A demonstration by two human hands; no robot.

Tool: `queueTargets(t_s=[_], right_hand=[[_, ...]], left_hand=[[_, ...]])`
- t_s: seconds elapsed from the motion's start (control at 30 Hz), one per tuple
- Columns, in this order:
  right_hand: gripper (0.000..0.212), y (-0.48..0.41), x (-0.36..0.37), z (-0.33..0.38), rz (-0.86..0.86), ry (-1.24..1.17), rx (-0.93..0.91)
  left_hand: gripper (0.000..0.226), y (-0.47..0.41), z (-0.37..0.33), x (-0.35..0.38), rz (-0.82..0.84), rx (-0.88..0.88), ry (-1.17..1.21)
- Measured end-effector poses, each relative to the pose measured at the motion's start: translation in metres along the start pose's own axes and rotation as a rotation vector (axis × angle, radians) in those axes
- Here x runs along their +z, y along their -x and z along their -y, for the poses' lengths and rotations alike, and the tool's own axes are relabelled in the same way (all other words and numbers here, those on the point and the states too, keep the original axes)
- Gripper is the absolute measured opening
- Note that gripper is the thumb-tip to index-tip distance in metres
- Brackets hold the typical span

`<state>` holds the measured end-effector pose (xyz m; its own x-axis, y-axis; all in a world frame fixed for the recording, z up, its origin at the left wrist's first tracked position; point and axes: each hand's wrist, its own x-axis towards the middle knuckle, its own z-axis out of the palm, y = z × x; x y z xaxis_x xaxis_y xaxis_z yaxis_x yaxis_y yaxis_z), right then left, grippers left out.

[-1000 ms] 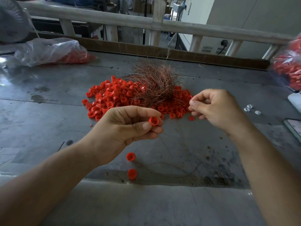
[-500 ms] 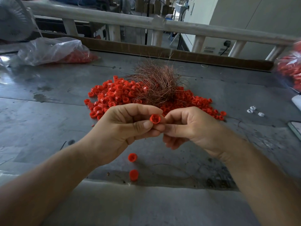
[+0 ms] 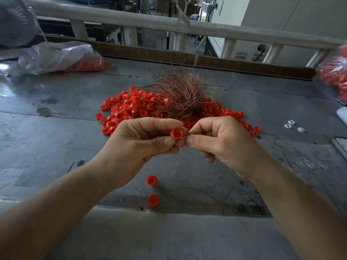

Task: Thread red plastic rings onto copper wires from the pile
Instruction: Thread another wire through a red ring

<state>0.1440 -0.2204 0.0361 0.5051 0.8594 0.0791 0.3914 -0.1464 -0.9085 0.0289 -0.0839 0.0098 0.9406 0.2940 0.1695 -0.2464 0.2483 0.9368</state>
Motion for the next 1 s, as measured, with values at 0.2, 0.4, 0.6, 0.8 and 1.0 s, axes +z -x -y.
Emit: queueTargets(t_s=[0.2,0.4,0.6,0.8,1.0], right_hand=[[0.017,0.0013,0.0003,-0.0003,-0.067,0.095,-0.076],[0.015,0.0009,-0.0034,-0.0004,-0.097,0.180,-0.111],[0.013,0.0012,-0.0037,0.0003,-0.106,0.205,-0.130],[0.015,0.0017,-0.0035,-0.0005,-0.097,0.211,-0.136],[0.016,0.0016,-0.0036,-0.0006,-0.098,0.207,-0.138]], left_hand=[[0.030,0.0002,-0.0014,0.0021,-0.021,-0.020,0.010],[0.032,0.0003,-0.0016,0.0006,-0.003,-0.045,0.027],[0.031,0.0004,-0.0012,0.0003,-0.005,-0.054,0.029],[0.030,0.0002,-0.0011,0.0013,-0.015,-0.050,0.025],[0.031,0.0001,-0.0007,0.0002,-0.006,-0.050,0.032]])
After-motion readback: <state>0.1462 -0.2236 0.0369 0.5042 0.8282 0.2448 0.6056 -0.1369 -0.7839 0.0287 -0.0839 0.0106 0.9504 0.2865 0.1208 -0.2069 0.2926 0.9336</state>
